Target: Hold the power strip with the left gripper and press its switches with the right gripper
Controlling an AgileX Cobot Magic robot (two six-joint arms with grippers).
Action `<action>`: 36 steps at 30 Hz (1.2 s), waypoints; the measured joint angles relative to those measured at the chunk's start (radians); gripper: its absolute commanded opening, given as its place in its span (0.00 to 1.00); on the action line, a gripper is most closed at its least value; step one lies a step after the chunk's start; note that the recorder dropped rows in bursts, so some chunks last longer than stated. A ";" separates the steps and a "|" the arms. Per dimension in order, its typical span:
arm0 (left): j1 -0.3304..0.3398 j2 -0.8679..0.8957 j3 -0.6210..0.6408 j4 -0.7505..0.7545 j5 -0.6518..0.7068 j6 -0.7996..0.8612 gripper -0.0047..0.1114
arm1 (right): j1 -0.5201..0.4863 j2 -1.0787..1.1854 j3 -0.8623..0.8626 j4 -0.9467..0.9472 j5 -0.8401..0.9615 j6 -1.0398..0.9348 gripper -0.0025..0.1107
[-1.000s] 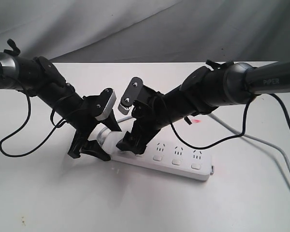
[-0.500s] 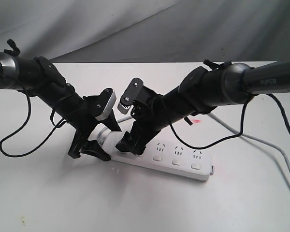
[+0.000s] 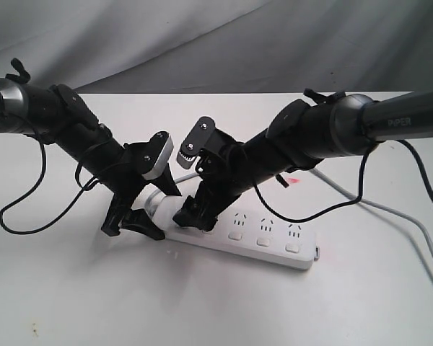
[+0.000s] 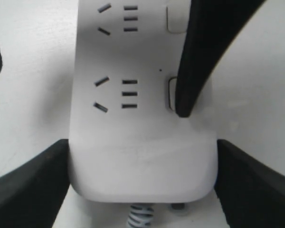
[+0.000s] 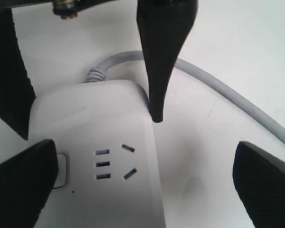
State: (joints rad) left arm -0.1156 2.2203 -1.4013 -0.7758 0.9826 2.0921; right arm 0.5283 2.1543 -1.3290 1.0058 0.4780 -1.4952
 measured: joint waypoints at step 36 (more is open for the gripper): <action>0.000 0.000 0.000 0.000 0.000 0.000 0.35 | -0.092 -0.119 0.150 0.146 0.057 -0.220 0.83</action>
State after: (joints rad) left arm -0.1156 2.2203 -1.4013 -0.7758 0.9826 2.0921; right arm 0.4363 2.0350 -1.1786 1.1522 0.5349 -1.7155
